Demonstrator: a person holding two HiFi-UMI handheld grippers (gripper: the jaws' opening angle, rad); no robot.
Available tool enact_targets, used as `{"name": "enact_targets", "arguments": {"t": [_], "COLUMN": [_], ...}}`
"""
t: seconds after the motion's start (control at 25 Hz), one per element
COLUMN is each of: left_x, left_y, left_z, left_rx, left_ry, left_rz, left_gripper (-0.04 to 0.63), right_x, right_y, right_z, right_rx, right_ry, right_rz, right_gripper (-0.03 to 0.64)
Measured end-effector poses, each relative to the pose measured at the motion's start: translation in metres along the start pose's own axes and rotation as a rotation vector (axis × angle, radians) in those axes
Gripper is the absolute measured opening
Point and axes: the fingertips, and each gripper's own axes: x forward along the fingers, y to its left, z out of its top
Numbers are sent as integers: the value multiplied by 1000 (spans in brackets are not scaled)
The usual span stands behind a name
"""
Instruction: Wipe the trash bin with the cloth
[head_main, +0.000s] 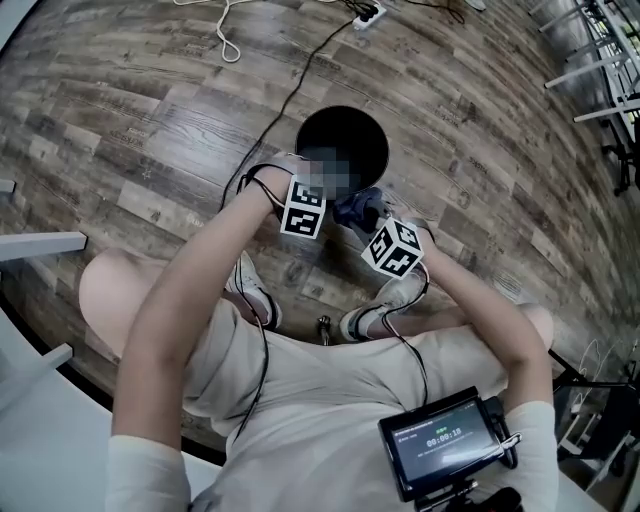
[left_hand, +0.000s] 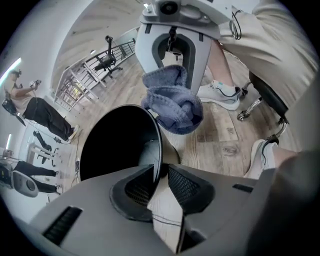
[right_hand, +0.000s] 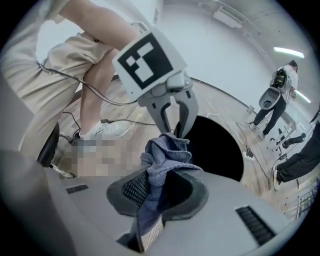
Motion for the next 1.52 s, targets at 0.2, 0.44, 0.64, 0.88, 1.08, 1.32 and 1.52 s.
{"name": "enact_targets", "arguments": {"t": [0.2, 0.44, 0.64, 0.88, 1.08, 1.32, 1.52], "left_x": [-2, -4, -5, -5, -5, -5, -3], "left_y": [-4, -13, -15, -12, -10, -9, -6], "left_z": [4, 14, 21, 28, 30, 31, 35], "left_rx": [-30, -28, -37, -65, -74, -86, -119], "left_ry": [-18, -63, -98, -130, -137, -136, -134], "left_rz": [-24, -50, -53, -63, -64, -68, -62], "left_gripper": [95, 77, 66, 57, 55, 54, 54], "right_x": [-4, 26, 55, 98, 130, 166, 190], "right_y": [-8, -5, -1, 6, 9, 7, -1], "right_z": [14, -13, -41, -72, -99, -134, -158], "right_rx": [-4, -47, -94, -124, -157, -145, -55], "right_ry": [-35, 21, 80, 145, 197, 272, 319], "right_rz": [-35, -9, 27, 56, 62, 59, 21], "right_gripper": [64, 64, 64, 64, 64, 64, 64]}}
